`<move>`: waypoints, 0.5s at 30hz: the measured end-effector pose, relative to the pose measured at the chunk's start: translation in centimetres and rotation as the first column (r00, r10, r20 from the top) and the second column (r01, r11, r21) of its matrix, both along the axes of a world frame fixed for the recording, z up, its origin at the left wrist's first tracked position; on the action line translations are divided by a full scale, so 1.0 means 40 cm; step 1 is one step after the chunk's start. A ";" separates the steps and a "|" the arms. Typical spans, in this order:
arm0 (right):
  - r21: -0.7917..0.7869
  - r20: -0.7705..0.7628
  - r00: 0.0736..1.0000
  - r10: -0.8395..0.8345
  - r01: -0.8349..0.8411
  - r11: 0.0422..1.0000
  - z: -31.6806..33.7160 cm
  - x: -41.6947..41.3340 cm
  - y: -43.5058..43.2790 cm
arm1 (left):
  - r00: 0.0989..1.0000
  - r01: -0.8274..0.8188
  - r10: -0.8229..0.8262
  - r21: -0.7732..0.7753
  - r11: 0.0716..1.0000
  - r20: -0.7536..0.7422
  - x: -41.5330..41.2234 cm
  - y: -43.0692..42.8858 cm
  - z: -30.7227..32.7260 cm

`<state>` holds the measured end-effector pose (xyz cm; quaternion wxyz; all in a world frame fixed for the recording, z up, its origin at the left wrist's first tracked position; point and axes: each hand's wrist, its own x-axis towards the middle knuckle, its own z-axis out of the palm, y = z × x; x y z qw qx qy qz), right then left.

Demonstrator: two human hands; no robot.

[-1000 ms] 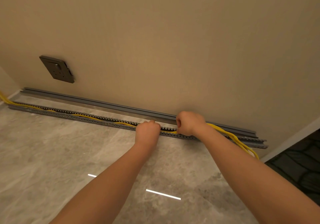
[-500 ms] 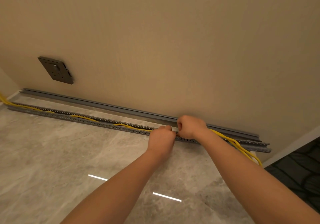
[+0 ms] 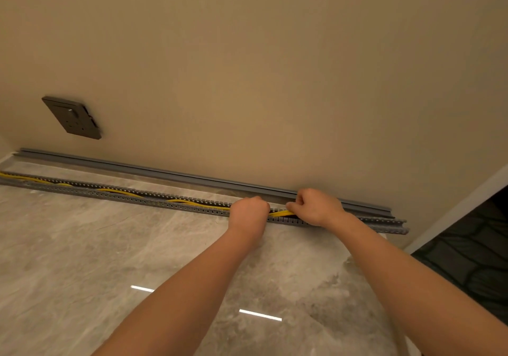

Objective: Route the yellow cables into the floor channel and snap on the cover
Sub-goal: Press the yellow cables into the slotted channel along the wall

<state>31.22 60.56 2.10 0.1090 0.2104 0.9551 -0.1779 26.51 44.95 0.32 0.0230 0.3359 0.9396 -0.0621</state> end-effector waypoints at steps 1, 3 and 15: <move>-0.066 0.011 0.999 -0.037 0.038 0.997 0.004 0.012 0.017 | 1.000 -0.007 0.007 -0.007 1.000 0.005 0.001 0.004 0.002; -0.270 0.036 0.994 -0.104 0.110 0.957 0.012 0.028 0.041 | 1.000 -0.016 0.016 -0.017 1.000 0.011 0.000 0.008 0.003; -0.262 -0.005 1.000 0.009 -0.010 0.965 0.058 0.009 0.091 | 0.999 -0.047 0.047 0.022 0.999 -0.014 -0.009 0.007 -0.023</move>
